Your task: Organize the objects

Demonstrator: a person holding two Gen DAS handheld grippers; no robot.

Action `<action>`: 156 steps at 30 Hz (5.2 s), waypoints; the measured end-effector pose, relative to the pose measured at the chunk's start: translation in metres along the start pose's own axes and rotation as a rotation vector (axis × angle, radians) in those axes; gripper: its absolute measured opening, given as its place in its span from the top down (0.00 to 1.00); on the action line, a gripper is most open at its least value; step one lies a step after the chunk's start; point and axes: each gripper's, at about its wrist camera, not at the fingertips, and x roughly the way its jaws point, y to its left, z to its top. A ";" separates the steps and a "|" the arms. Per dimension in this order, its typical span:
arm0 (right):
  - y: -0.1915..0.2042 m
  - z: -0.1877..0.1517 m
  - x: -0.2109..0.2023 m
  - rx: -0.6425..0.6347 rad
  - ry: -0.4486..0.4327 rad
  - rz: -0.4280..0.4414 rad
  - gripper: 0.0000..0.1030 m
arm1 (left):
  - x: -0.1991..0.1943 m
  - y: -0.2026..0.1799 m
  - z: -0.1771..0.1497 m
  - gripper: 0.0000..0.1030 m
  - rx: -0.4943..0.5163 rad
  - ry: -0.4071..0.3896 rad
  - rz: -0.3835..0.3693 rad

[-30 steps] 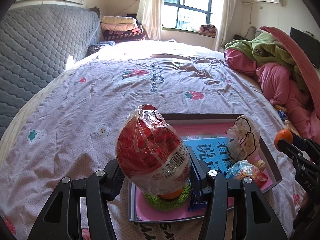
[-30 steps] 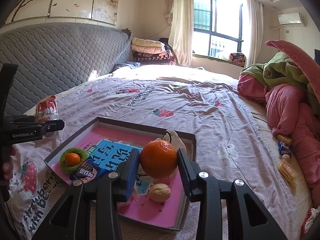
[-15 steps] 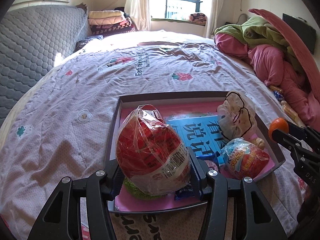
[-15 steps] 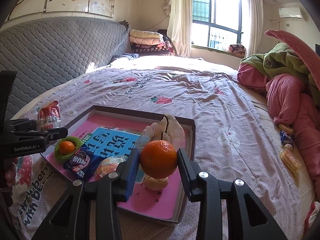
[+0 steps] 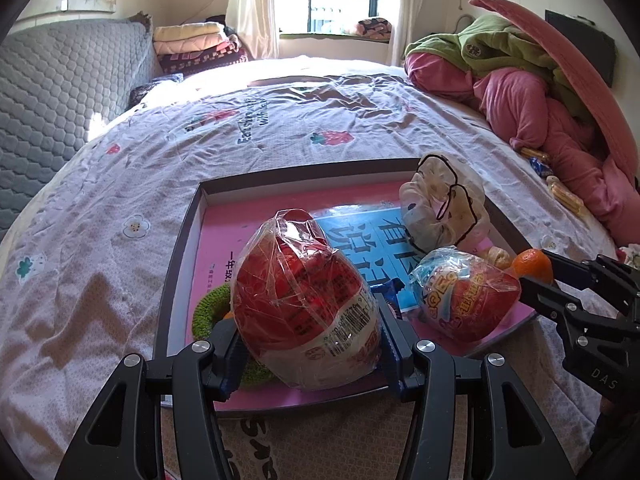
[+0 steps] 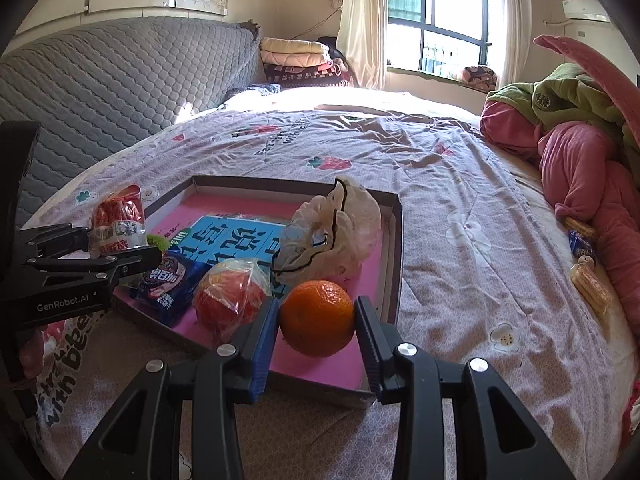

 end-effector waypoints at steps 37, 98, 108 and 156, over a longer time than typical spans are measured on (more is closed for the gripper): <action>-0.002 -0.006 0.019 0.041 0.033 0.013 0.62 | 0.007 -0.005 -0.003 0.43 0.019 -0.017 0.014; 0.034 0.014 -0.046 -0.062 -0.201 -0.034 0.29 | -0.068 0.014 -0.012 0.26 -0.131 -0.119 0.076; 0.036 0.009 -0.066 -0.015 -0.227 -0.025 0.25 | -0.085 0.007 -0.027 0.25 -0.136 -0.119 0.092; 0.065 -0.027 -0.104 0.002 -0.223 -0.055 0.17 | -0.120 -0.004 -0.065 0.25 -0.119 -0.079 0.136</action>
